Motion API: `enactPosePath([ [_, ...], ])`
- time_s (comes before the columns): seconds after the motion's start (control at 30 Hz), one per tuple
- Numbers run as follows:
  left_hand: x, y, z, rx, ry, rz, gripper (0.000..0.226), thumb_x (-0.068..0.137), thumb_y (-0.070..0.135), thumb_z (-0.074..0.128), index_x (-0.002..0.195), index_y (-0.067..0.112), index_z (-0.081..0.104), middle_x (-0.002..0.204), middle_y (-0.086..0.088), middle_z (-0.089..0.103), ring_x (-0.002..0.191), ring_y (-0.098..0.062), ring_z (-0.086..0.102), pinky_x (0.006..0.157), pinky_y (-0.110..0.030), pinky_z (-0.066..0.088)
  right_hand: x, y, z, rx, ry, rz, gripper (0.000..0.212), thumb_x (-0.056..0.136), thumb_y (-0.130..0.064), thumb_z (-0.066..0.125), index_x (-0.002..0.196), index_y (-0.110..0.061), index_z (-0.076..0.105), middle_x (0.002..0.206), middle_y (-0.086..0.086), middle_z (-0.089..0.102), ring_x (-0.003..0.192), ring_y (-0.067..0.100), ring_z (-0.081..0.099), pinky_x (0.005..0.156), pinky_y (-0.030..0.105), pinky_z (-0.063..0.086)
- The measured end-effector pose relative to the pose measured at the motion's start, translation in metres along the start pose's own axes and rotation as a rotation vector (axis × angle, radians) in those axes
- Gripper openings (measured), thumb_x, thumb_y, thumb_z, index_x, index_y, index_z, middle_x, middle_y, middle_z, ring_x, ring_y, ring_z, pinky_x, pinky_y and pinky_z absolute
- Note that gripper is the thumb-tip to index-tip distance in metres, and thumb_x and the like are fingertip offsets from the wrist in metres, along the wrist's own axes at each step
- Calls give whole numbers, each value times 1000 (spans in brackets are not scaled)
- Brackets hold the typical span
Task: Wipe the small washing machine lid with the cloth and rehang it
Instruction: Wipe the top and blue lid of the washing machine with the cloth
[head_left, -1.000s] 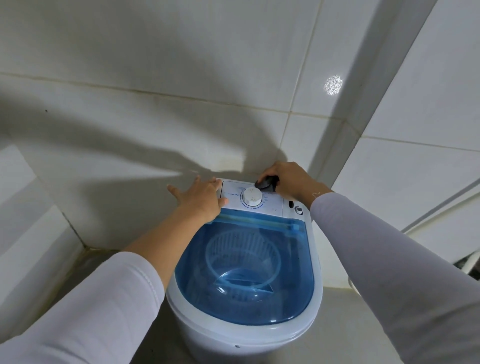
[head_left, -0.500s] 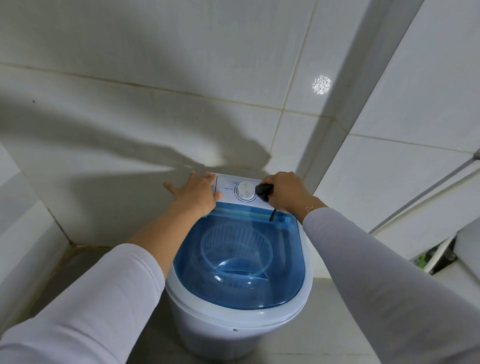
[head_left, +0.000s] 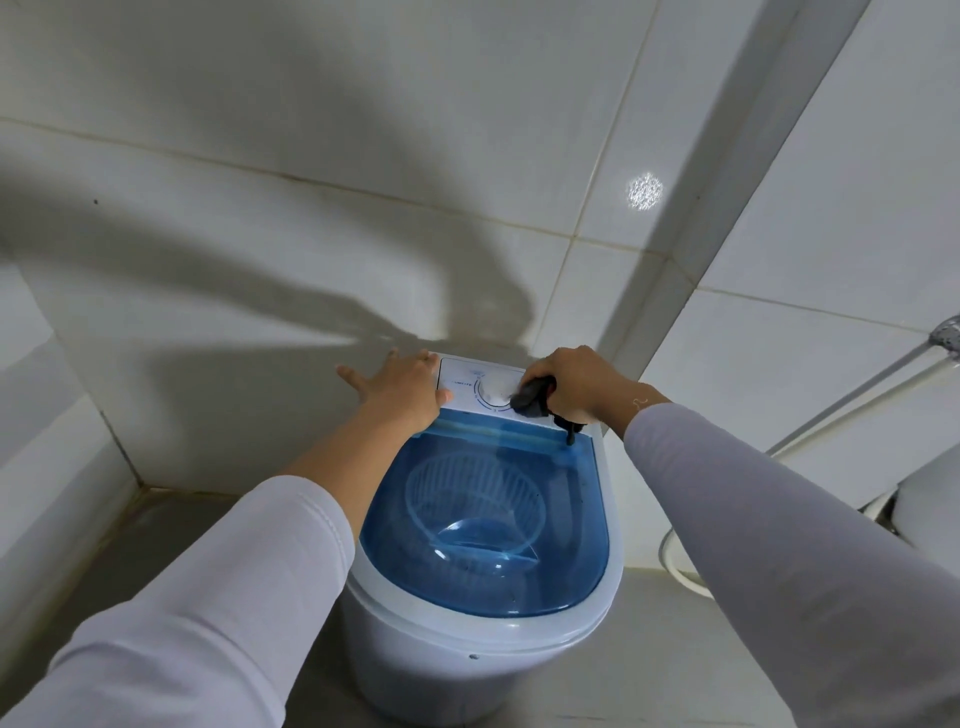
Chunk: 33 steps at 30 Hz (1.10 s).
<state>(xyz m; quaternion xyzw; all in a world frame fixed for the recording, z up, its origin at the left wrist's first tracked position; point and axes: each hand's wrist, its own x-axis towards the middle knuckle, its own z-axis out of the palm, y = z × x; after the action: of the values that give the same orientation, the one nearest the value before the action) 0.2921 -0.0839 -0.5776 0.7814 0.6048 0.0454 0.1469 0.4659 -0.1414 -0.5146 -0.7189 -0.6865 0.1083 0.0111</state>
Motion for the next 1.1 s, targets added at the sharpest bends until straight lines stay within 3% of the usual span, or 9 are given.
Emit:
enactPosePath([
  [0.2, 0, -3, -1, 1, 4, 24, 49, 97, 40, 40, 143, 24, 32, 148, 1, 37, 144, -22, 20, 102, -78, 9, 24, -10, 0, 105, 199, 33, 48, 82, 3, 41, 116, -21, 65, 121, 8, 65, 110, 27, 58, 88, 29, 46],
  [0.33, -1, -3, -3, -3, -6, 21, 51, 98, 40, 39, 145, 25, 29, 151, 1, 33, 145, -22, 18, 103, -77, 8, 31, -25, 5, 61, 134, -13, 41, 84, -1, 46, 117, -17, 63, 122, 9, 64, 113, 27, 55, 89, 30, 45],
  [0.53, 3, -5, 2, 1, -15, 24, 57, 97, 43, 39, 149, 27, 20, 157, 8, 22, 148, -21, 9, 104, -78, 6, 33, -30, 7, 7, 98, -92, 39, 82, 1, 49, 109, -18, 69, 115, 6, 66, 106, 24, 57, 78, 25, 42],
  [0.77, 4, -6, 3, -2, -8, 28, 58, 97, 44, 39, 149, 29, 19, 158, 10, 19, 149, -20, 7, 103, -78, 5, 24, -21, 9, -38, 56, -148, 43, 80, 5, 48, 103, -22, 71, 113, 5, 65, 104, 26, 58, 87, 30, 49],
  [0.97, 2, -4, 2, -15, -9, 19, 57, 97, 43, 39, 149, 28, 19, 157, 8, 22, 149, -21, 7, 103, -78, 5, 13, -14, -5, -27, -31, -100, 39, 79, 6, 52, 97, -22, 72, 103, 2, 66, 94, 21, 58, 83, 27, 50],
  [1.1, -1, -7, -1, -44, -56, 27, 59, 97, 44, 39, 149, 30, 17, 158, 10, 18, 149, -21, 1, 102, -78, 6, 3, -3, -18, 106, 65, -21, 43, 81, 1, 43, 109, -22, 65, 95, 1, 58, 88, 19, 52, 74, 27, 45],
])
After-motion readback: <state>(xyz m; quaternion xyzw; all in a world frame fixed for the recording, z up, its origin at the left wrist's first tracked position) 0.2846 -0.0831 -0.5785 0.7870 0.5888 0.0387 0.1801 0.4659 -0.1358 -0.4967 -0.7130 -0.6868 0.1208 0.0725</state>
